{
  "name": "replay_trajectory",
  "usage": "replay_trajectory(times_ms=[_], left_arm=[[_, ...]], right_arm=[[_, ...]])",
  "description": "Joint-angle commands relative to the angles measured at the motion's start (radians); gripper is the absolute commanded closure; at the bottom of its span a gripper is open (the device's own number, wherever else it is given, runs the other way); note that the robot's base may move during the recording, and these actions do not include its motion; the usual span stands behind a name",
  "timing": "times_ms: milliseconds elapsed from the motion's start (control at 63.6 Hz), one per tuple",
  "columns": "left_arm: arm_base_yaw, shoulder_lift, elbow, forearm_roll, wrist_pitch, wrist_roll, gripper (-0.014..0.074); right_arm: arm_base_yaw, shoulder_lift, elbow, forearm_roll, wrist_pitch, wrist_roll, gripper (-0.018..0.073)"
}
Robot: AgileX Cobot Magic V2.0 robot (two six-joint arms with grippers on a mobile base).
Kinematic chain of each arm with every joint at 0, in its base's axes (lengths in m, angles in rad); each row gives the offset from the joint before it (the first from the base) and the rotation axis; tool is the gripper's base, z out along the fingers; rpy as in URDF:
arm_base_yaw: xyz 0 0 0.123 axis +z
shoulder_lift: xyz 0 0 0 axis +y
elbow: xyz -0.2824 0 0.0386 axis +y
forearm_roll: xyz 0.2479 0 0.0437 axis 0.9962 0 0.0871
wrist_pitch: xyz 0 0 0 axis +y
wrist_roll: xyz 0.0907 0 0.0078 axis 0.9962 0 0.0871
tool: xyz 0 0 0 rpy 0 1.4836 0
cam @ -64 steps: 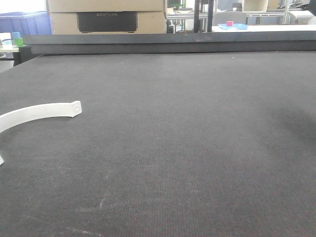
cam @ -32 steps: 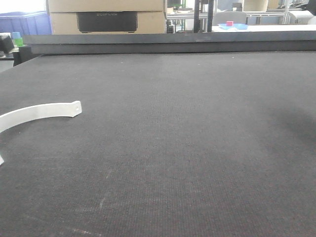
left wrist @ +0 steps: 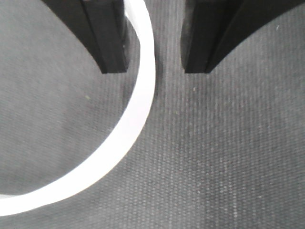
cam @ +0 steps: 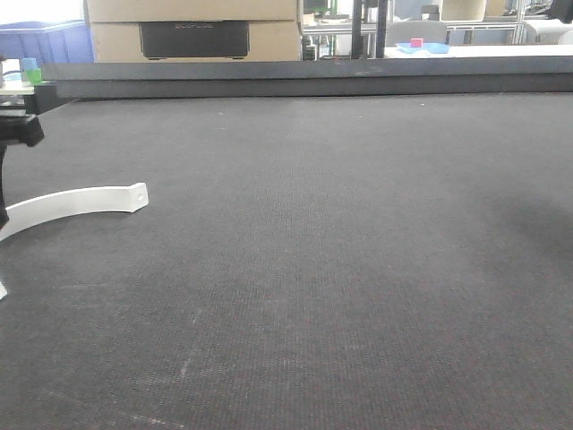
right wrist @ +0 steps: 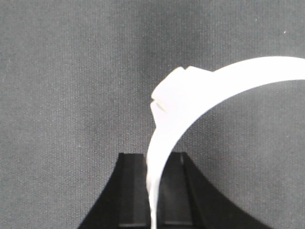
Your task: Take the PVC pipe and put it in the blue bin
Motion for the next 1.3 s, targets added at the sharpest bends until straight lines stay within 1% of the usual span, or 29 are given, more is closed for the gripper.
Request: replay_trajectory(times_ms=[0,220,314,377,613,770,927,1100,1288], left_arm=[[-0.005,0.016,0.000,-0.004,-0.006,-0.007,0.0394],[-0.005,0.043,0.000,-0.004,-0.001,-0.007,0.0394],[-0.005,0.043,0.000,-0.004,-0.001,-0.007,0.0421],[-0.005,0.043,0.000,-0.004,0.001,-0.007,0.0468],[-0.005,0.044,0.011,0.003,-0.007,-0.007,0.0706],[-0.005,0.042,0.017,0.003,0.002,-0.005,0.0707],[-0.005,0.000,0.008,0.001,0.049,-0.003,0.0707],[-0.005,-0.125,0.008,0.001,0.081,0.002,0.0707],[-0.005,-0.301,0.008,-0.001,0.098,0.005,0.0707]], right_arm=[[0.000,-0.011,0.000,-0.012,-0.016,-0.007,0.0727],[0.000,-0.011,0.000,-0.012,-0.019,-0.007,0.0727],[0.000,-0.011,0.000,-0.012,-0.020,-0.007,0.0727],[0.000,-0.011,0.000,-0.012,-0.023,-0.007,0.0727],[0.000,-0.011,0.000,-0.011,-0.027,-0.007,0.0727],[0.000,-0.011,0.000,-0.011,-0.035,-0.007,0.0727],[0.000,-0.013,-0.001,-0.009,-0.032,-0.007,0.0727],[0.000,-0.037,-0.001,-0.002,-0.030,-0.007,0.0727],[0.000,-0.087,-0.001,-0.002,-0.026,-0.007,0.0727]])
